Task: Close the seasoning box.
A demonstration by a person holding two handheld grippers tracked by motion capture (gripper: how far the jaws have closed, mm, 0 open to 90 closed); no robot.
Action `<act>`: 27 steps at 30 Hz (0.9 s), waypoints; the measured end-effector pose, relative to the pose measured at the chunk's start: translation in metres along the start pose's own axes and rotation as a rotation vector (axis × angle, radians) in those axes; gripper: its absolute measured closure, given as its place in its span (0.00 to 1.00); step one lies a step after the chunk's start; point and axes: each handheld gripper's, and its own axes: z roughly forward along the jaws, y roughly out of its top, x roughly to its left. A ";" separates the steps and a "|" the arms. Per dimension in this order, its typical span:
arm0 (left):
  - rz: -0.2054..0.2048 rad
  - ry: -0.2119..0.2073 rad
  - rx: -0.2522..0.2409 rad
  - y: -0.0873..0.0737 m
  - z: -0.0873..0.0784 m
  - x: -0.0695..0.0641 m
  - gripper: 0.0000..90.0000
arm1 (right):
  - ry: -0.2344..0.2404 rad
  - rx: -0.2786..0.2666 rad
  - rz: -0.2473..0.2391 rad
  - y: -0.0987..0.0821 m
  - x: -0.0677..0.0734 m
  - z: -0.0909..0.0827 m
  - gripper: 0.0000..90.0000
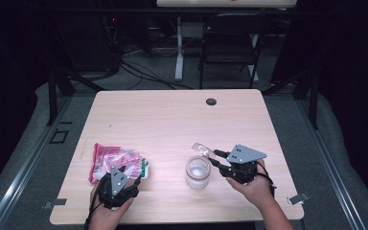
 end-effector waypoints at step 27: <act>0.007 -0.014 -0.008 0.002 -0.001 -0.003 0.41 | 0.028 0.006 -0.035 -0.001 0.006 -0.001 0.69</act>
